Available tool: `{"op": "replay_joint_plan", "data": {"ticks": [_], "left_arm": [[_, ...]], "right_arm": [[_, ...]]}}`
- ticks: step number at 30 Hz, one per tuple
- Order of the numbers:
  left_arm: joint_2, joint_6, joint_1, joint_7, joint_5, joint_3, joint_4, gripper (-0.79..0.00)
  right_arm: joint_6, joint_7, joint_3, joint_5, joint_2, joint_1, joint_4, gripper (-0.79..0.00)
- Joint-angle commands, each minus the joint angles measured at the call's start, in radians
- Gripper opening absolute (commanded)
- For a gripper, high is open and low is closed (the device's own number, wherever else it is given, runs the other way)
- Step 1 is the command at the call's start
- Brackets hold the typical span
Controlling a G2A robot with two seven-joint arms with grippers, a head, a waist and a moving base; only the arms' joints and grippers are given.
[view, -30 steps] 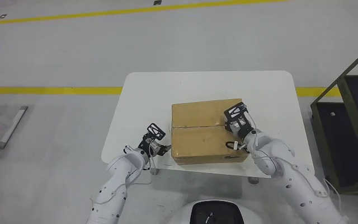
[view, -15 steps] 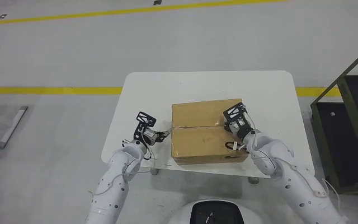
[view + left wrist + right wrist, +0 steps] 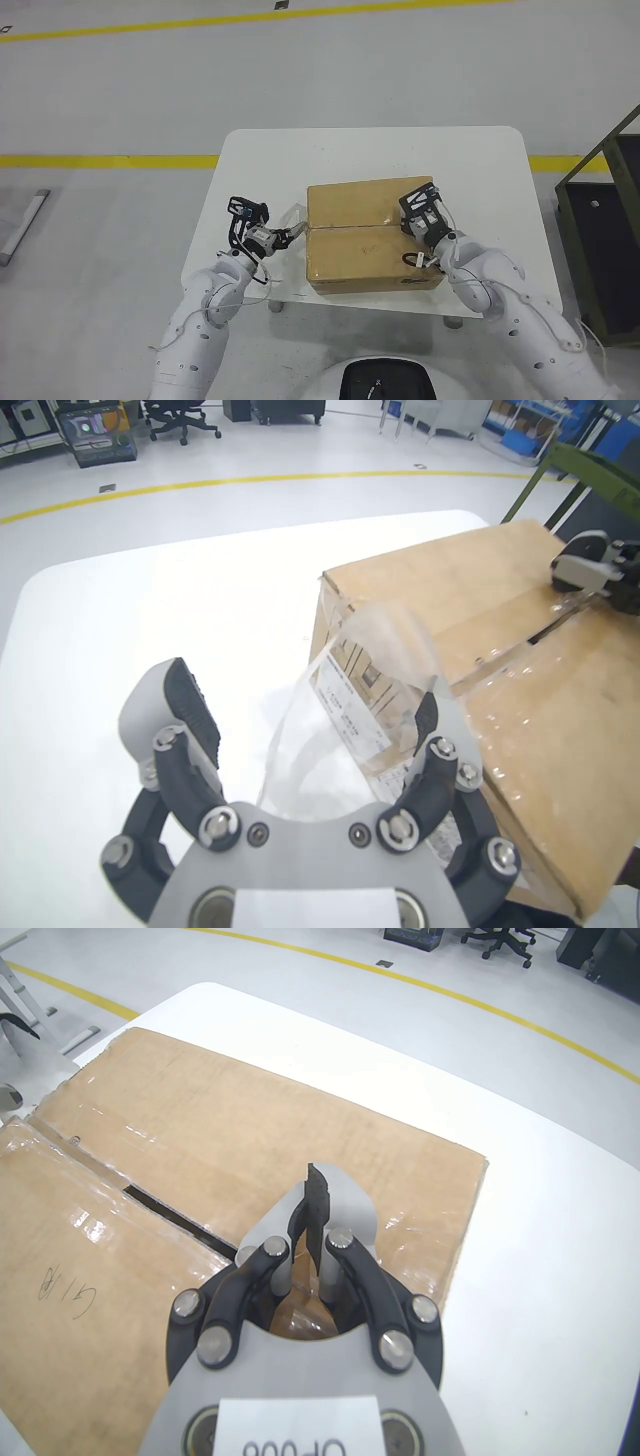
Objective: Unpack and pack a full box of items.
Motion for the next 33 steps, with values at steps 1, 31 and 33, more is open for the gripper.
{"op": "replay_joint_plan", "data": {"ticks": [1, 31, 33], "left_arm": [[-0.003, -0.014, -0.012, -0.009, -0.038, 0.005, -0.001, 0.0], [0.037, -0.009, 0.083, -0.022, 0.367, -0.093, -0.229, 0.0], [0.042, -0.02, 0.113, -0.03, 0.389, -0.112, -0.247, 0.0]], "right_arm": [[0.0, 0.001, 0.0, 0.0, -0.001, 0.001, -0.001, -0.785], [-0.011, 0.015, 0.046, 0.011, 0.0, -0.025, -0.02, -0.785], [-0.013, 0.014, 0.045, 0.01, 0.0, -0.026, -0.017, -0.785]]}}
